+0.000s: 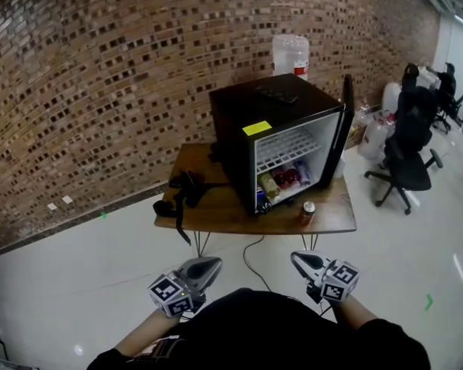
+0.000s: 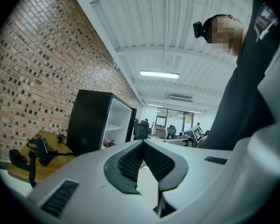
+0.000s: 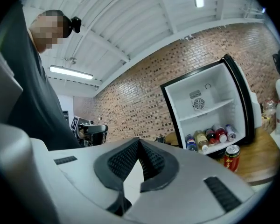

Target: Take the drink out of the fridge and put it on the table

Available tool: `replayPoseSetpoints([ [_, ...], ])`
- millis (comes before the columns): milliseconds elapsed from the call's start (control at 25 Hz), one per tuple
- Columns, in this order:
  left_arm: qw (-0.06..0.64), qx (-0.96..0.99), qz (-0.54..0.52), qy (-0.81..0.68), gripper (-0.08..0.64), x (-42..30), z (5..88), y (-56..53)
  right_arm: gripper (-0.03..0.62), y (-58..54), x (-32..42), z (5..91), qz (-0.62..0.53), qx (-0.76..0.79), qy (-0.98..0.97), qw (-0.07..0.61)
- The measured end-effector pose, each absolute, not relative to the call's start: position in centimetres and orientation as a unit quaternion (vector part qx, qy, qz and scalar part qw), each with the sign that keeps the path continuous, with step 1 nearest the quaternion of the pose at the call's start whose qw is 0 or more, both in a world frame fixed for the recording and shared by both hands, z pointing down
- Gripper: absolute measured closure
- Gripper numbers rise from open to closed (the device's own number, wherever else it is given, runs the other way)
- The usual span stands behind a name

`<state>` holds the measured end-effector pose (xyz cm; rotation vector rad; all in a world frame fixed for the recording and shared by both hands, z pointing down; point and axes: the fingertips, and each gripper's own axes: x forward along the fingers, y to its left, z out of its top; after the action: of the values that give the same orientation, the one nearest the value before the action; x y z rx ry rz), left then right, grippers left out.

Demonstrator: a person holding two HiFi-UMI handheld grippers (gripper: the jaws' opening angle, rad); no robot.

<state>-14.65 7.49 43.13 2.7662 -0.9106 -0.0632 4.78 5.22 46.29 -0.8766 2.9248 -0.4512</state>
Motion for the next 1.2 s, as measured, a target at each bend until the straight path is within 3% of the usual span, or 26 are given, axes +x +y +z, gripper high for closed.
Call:
replayPoseSetpoints([
  [280,0.111,0.953,-0.035,-0.281,0.566,-18.1,42.1,7.1,0.6,5.5,2.6,45.0,-0.174,-0.328,0.928,0.043],
  [800,0.111,0.935,-0.056,-0.333,0.566,-9.5,42.4,8.3,0.601,6.7,9.7,46.6,-0.16,-0.272,0.949,-0.012],
  [1200,0.106,0.939,-0.027,-0.327,0.566,-10.9,42.9,9.3,0.602,6.6,8.2,46.2,-0.14,-0.275,0.951,-0.005],
])
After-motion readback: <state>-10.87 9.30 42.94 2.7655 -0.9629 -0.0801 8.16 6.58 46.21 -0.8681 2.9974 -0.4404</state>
